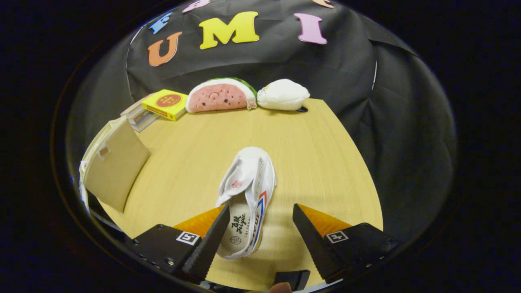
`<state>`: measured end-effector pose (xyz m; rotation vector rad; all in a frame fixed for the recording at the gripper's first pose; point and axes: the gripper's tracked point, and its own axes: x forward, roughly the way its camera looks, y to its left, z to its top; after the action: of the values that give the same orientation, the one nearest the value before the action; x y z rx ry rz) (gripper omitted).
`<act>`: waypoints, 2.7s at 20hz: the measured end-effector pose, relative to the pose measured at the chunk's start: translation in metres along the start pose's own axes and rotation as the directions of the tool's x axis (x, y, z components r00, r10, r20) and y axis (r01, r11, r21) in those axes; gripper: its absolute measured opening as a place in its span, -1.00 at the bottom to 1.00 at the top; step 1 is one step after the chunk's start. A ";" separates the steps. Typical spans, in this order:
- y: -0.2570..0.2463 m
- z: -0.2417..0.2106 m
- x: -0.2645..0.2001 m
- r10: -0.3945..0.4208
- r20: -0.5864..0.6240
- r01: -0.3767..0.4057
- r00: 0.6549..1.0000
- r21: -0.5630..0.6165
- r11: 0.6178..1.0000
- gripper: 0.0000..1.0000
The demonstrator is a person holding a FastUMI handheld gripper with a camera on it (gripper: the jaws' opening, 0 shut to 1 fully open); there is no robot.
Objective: Open the storage box then place both shoes into the box .Put the left shoe in first, then the right shoe, with the right side of both shoes facing outward in a uniform manner.
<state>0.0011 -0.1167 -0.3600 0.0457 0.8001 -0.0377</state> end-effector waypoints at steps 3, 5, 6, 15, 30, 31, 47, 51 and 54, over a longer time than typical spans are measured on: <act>-0.005 0.002 0.022 -0.001 -0.009 0.001 1.000 -0.012 1.000 0.90; -0.006 0.005 0.036 0.008 -0.015 -0.008 1.000 -0.016 1.000 0.53; -0.005 0.003 0.041 0.020 -0.027 -0.020 0.999 -0.008 1.000 0.32; -0.003 0.005 0.042 0.014 -0.100 -0.001 0.995 0.122 0.993 -1.00; 0.092 0.016 -0.031 0.057 -0.055 -0.036 0.997 0.322 0.946 -1.00; 0.103 0.019 -0.039 0.060 -0.051 -0.040 0.997 0.335 0.941 -1.00; 0.315 0.127 -0.165 0.097 0.156 -0.153 0.983 0.405 0.902 -1.00; 0.367 0.133 -0.155 0.120 0.153 -0.173 0.981 0.409 0.896 -1.00; 0.399 0.129 -0.141 0.138 0.131 -0.180 0.982 0.407 0.895 -1.00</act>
<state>0.0160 0.2768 -0.1586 0.5136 0.6753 -0.0556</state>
